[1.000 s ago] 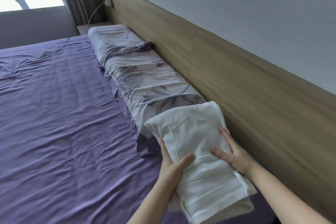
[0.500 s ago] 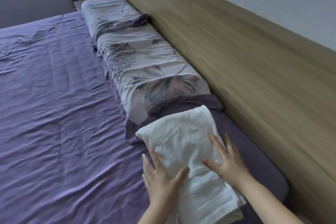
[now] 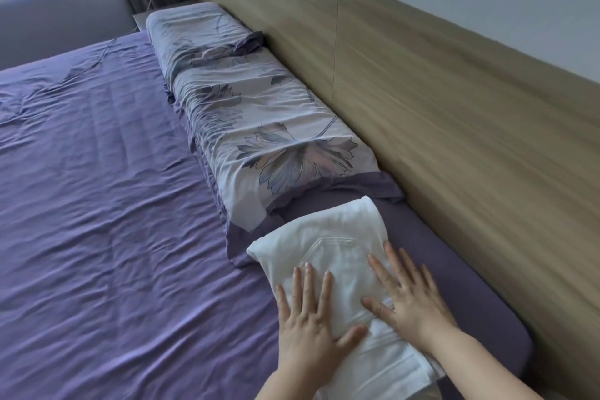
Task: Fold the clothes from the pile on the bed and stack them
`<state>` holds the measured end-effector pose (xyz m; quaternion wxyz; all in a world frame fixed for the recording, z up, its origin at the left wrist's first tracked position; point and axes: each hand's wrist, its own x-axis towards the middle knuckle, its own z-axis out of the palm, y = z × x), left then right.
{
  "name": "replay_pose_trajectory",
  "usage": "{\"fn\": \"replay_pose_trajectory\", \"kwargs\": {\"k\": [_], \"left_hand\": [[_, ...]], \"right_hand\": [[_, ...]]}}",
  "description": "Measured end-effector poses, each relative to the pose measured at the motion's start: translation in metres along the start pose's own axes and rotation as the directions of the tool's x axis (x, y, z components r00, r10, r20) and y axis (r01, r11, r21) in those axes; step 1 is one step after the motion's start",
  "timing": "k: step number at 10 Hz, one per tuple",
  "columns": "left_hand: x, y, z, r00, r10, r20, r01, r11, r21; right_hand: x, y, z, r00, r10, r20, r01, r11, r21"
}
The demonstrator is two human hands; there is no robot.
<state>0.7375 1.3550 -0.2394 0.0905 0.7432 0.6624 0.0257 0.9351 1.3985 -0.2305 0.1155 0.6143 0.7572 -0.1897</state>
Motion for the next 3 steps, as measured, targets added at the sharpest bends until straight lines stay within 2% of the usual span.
{"fn": "replay_pose_trajectory", "kwargs": {"k": [1, 2, 3], "left_hand": [[0.002, 0.001, -0.005, 0.999, -0.032, 0.02, 0.032, 0.999, 0.009], [0.01, 0.001, -0.019, 0.977, -0.023, 0.211, 0.029, 0.999, -0.026], [0.012, 0.002, -0.038, 0.909, -0.014, 0.416, 0.031, 0.999, -0.034]], "right_hand": [[0.001, -0.006, -0.007, 0.997, 0.061, 0.042, -0.058, 0.995, -0.086], [-0.005, -0.022, -0.022, 0.986, 0.16, 0.048, -0.15, 0.973, -0.174], [-0.027, -0.048, -0.036, 0.973, 0.224, 0.058, -0.22, 0.973, -0.071]]}}
